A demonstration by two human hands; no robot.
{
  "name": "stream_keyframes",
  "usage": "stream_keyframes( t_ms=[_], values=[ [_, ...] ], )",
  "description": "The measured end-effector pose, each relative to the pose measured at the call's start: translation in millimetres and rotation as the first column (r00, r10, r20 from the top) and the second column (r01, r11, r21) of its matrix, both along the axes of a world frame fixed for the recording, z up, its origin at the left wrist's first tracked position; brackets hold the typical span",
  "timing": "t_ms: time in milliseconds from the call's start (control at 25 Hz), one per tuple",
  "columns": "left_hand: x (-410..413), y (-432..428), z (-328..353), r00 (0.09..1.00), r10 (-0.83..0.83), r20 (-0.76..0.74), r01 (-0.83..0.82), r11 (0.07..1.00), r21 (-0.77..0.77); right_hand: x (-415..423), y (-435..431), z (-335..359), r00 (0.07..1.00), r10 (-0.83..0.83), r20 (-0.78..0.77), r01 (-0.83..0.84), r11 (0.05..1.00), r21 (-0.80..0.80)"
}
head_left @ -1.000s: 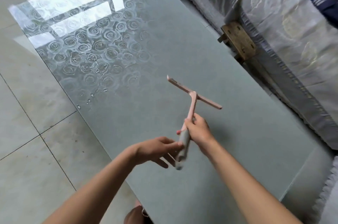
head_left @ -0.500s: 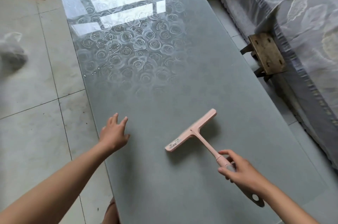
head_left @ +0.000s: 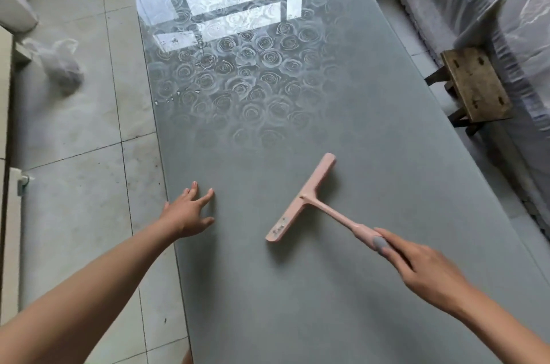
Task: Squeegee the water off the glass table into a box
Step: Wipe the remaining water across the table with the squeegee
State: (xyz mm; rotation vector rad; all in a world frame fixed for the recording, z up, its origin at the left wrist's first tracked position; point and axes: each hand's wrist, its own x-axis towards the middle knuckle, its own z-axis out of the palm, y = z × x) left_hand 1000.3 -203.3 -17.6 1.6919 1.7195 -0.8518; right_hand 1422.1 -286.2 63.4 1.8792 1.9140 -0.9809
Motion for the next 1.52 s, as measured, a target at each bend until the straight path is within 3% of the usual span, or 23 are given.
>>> stream_keyframes(
  t_ms=[80, 200, 320, 440, 560, 680, 760, 880, 1000, 1200, 1360, 1520],
  values=[
    [-6.1, 6.4, 0.9, 0.998, 0.016, 0.069, -0.016, 1.0, 0.007, -52.3, 34.8, -19.9, 0.997, 0.048, -0.055, -0.044, 0.996, 0.072],
    [-29.9, 17.5, 5.4, 0.969, 0.104, 0.223, -0.15, 0.968, 0.203, -109.9, 82.0, -31.4, 0.991, 0.092, -0.102, -0.074, 0.983, 0.166],
    [-56.3, 21.7, 5.4, 0.954, 0.19, 0.232, -0.258, 0.914, 0.312, -81.4, 76.1, -9.2, 0.994, 0.06, -0.094, -0.042, 0.982, 0.185],
    [-68.2, 31.7, -2.1, 0.917, 0.341, 0.208, -0.384, 0.894, 0.229, -52.5, 56.1, 9.9, 1.0, -0.009, -0.005, 0.009, 0.997, 0.071],
    [-77.3, 52.5, -7.6, 0.76, 0.557, 0.336, -0.627, 0.764, 0.153, -109.7, 77.3, -1.4, 0.999, 0.013, -0.04, -0.009, 0.996, 0.093],
    [-84.2, 69.6, -7.8, 0.522, 0.696, 0.492, -0.798, 0.603, -0.007, -166.3, 117.3, -10.0, 0.995, 0.101, -0.006, -0.099, 0.984, 0.151],
    [-89.8, 77.3, -7.7, 0.382, 0.741, 0.553, -0.845, 0.522, -0.115, -159.5, 133.9, 5.0, 0.995, 0.097, -0.001, -0.095, 0.981, 0.167],
    [-96.5, 87.6, -3.5, 0.262, 0.815, 0.516, -0.865, 0.436, -0.249, -132.4, 126.2, 38.5, 1.0, 0.013, 0.004, -0.013, 0.998, 0.053],
    [-110.1, 104.3, -7.5, 0.226, 0.849, 0.478, -0.858, 0.406, -0.315, -161.3, 121.7, 30.4, 0.998, -0.058, -0.006, 0.058, 0.997, 0.051],
    [-121.7, 127.8, -13.2, 0.199, 0.865, 0.461, -0.879, 0.366, -0.307, -266.9, 184.0, -9.1, 1.0, -0.007, -0.029, 0.011, 0.988, 0.155],
    [-123.8, 137.4, -14.3, 0.151, 0.874, 0.463, -0.89, 0.324, -0.32, -242.4, 182.9, 24.1, 0.993, -0.099, -0.061, 0.109, 0.978, 0.177],
    [-120.7, 140.3, -13.8, 0.118, 0.886, 0.449, -0.886, 0.298, -0.354, -236.8, 171.1, 27.6, 0.99, -0.128, 0.051, 0.121, 0.985, 0.125]
  ],
)
